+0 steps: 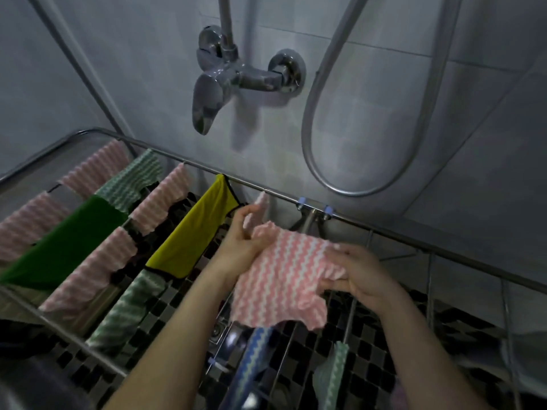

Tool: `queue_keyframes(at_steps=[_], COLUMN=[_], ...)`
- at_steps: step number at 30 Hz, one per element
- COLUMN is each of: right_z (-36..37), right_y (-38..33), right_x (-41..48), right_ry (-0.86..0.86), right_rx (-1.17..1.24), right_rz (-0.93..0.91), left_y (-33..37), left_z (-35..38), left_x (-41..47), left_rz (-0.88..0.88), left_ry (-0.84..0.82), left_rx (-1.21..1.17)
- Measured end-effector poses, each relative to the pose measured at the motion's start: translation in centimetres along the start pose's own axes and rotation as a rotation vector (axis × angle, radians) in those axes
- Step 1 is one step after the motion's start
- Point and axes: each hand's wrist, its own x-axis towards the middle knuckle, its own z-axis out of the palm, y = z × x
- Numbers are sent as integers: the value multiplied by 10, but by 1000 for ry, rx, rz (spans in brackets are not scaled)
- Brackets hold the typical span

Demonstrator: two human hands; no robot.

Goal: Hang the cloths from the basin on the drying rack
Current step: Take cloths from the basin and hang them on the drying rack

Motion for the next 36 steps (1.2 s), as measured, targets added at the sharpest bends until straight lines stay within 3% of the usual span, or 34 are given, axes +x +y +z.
queue_keyframes(at_steps=[3,8,11,16,22,24,28,31,36], right_z=[-3,-3,-5,-5,5,5,7,16,22], right_y=[13,14,16,19,11,12,12,12,10], right_x=[29,53,66,91,97,94,94,95,100], right_ry=[141,282,326,355,423,453,444,383,444], right_rx=[-171,-380,-522,-701,-783,-804,-682,-545,-534], right_rz=[-3,-35,-62,-80,-127,-183,-219,-182,-198], left_y=[-31,-37,-32,-34,-54,-56,-54,-55,-57], left_z=[4,12,16,27,23,20,24,27,31], left_x=[13,33,47,69,77,65,22,1,-6], left_rz=[-2,-13,124,126,213,234,53,59,105], left_ry=[-90,4,-63,-129,-31,14,-93,-67,-14], left_rx=[235,493,612,835,1096,1038,876,876,895])
